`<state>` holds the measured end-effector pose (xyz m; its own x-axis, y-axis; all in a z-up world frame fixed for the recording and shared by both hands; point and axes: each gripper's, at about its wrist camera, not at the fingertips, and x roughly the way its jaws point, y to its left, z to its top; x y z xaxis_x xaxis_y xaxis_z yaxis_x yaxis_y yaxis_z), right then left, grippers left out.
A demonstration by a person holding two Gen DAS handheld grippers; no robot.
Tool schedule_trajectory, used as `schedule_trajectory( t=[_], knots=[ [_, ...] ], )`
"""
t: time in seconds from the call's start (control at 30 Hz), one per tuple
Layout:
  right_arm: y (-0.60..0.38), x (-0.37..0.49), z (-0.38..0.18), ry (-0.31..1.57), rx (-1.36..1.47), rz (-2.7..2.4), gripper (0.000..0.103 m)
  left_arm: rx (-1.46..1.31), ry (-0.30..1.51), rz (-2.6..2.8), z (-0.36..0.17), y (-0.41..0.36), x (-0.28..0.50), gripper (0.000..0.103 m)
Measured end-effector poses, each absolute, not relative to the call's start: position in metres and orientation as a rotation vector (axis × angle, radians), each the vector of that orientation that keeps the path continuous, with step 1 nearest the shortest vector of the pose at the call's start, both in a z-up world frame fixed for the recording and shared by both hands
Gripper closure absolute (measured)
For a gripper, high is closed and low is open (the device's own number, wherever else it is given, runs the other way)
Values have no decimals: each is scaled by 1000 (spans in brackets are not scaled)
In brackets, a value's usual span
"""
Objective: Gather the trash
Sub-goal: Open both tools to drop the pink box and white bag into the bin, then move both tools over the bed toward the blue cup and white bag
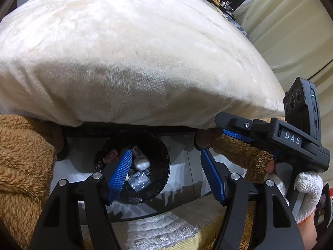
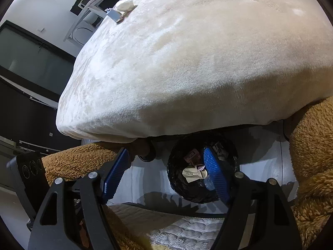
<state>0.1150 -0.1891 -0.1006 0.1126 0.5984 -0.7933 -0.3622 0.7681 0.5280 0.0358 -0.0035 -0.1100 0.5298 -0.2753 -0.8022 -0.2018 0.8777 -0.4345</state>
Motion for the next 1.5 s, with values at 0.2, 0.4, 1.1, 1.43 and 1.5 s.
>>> schedule_trajectory(
  t=[0.2, 0.4, 1.1, 1.43, 1.5],
  knots=[
    [-191, 113, -72, 1170, 189, 778, 28, -489, 935, -63, -89, 2, 31, 36],
    [-193, 118, -35, 996, 157, 839, 28, -494, 834, -81, -65, 19, 35, 36],
    [-163, 226, 19, 799, 27, 845, 27, -272, 648, -40, 6, 70, 116, 36],
    [-141, 265, 21, 760, -47, 829, 27, -246, 656, -18, 6, 98, 170, 36],
    [-137, 271, 21, 748, -66, 832, 27, -238, 661, -21, 4, 102, 180, 36]
  ],
)
